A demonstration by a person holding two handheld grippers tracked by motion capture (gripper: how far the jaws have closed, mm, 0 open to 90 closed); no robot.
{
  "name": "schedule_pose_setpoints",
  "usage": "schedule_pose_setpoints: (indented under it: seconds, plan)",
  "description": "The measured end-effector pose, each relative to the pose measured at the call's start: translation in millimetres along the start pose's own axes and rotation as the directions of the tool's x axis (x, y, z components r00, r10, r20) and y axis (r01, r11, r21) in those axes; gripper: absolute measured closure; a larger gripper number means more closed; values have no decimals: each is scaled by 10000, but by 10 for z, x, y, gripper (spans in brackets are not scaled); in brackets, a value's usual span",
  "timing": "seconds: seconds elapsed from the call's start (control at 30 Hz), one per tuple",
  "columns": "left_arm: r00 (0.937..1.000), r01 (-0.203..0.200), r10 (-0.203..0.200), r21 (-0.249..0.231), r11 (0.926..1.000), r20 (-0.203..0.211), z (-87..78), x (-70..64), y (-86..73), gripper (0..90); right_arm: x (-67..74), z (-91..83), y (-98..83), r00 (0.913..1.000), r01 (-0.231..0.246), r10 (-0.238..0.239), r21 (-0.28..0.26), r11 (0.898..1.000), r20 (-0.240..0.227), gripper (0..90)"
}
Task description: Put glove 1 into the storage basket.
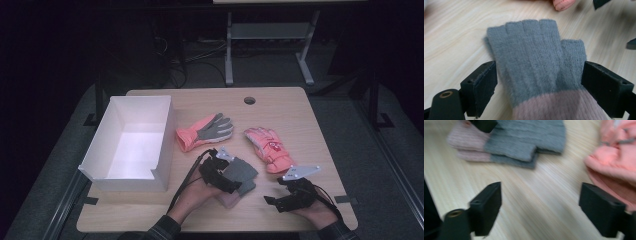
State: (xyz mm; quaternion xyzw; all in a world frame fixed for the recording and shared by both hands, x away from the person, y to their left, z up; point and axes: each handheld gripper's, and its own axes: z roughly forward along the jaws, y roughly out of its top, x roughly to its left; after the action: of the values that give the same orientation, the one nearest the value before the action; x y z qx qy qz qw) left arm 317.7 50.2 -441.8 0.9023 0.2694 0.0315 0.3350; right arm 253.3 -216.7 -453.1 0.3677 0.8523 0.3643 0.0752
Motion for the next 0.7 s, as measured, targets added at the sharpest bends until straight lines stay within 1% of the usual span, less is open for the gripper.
schedule_pose_setpoints:
  seconds: [0.03, 0.1, 0.13, 0.2, 0.23, 0.27, 0.3, 0.37, 0.43, 0.5, 0.63, 0.67, 0.7]
  plan:
    - [9998, -172, 174, 165, 9997, -128, 47, -27, 1, 128, -9, -26, -40, 10000, -15, 15, -60, 10000, 34, 138]
    - [9997, -166, 171, 289, 9994, -179, 97, -39, -10, 128, -5, -46, -68, 9999, -109, 110, -71, 9999, 97, 138]
    - [9997, -166, 171, 289, 9994, -179, 97, -39, -10, 128, -6, -50, -76, 9999, -79, 80, -88, 9999, 143, 138]
    - [9996, -25, 34, 338, 9994, -267, 151, -35, -45, 127, -1, -53, -74, 9998, -75, 77, -104, 9999, 160, 138]
    - [9997, 40, -32, 316, 9995, -243, 153, -28, -56, 127, -6, -49, -67, 9999, 39, -37, -170, 9998, 167, 138]
    - [9996, 1, 6, 283, 9996, -267, 154, -21, -65, 127, 3, -49, -58, 9999, -29, 31, -126, 9999, 165, 138]
    - [9996, 21, -12, 341, 9994, -266, 155, -13, -71, 127, 6, -43, -53, 9999, 21, -18, -182, 9998, 151, 138]
    - [9998, 53, -46, 294, 9996, -216, 164, 0, -86, 126, 11, -38, -51, 9998, 107, -103, -213, 9997, 158, 138]
    - [9998, 40, -33, 334, 9994, -208, 169, 0, -87, 127, 8, -37, -52, 9998, 102, -98, -233, 9997, 168, 138]
    - [9996, 136, -128, 329, 9994, -232, 178, -5, -87, 127, 3, -41, -52, 9998, 8, -3, -219, 9998, 199, 138]
    - [9996, 134, -126, 324, 9994, -239, 181, -1, -96, 128, -14, -40, -53, 9997, 39, -33, -240, 9997, 235, 138]
    - [9996, 115, -106, 326, 9994, -256, 181, -5, -98, 129, -15, -35, -50, 9998, -86, 90, -184, 9998, 170, 138]
    - [9996, 109, -100, 325, 9994, -269, 180, -9, -98, 132, -16, -34, -50, 9998, -77, 80, -159, 9998, 165, 138]
